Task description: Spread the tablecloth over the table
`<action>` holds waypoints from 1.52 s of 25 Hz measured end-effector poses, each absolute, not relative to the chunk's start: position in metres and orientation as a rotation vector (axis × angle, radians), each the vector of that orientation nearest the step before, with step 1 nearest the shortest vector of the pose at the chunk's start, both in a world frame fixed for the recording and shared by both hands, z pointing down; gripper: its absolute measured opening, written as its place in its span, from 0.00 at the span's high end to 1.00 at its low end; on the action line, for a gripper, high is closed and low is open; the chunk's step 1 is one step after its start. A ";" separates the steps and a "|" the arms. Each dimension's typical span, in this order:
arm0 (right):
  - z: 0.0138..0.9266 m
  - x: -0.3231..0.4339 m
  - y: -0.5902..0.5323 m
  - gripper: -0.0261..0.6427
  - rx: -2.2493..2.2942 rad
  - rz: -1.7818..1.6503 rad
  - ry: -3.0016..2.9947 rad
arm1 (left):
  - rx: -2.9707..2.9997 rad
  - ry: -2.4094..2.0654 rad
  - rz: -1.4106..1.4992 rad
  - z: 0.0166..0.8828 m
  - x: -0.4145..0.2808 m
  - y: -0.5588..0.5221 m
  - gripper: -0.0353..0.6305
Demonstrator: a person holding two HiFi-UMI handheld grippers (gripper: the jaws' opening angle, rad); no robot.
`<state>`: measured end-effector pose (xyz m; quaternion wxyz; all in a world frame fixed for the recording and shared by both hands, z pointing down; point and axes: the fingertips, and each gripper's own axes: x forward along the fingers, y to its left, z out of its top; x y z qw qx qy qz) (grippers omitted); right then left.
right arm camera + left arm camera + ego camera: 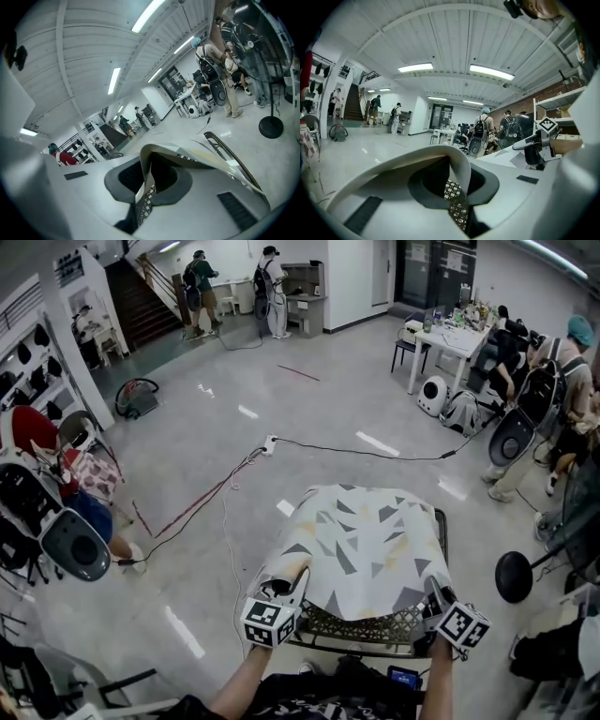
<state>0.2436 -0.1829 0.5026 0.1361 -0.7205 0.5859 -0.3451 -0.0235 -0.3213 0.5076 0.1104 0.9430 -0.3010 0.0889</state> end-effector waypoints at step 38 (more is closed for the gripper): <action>0.578 0.307 -0.015 0.94 -2.103 -1.231 1.778 | 2.482 -0.809 0.493 0.625 0.025 -0.073 0.88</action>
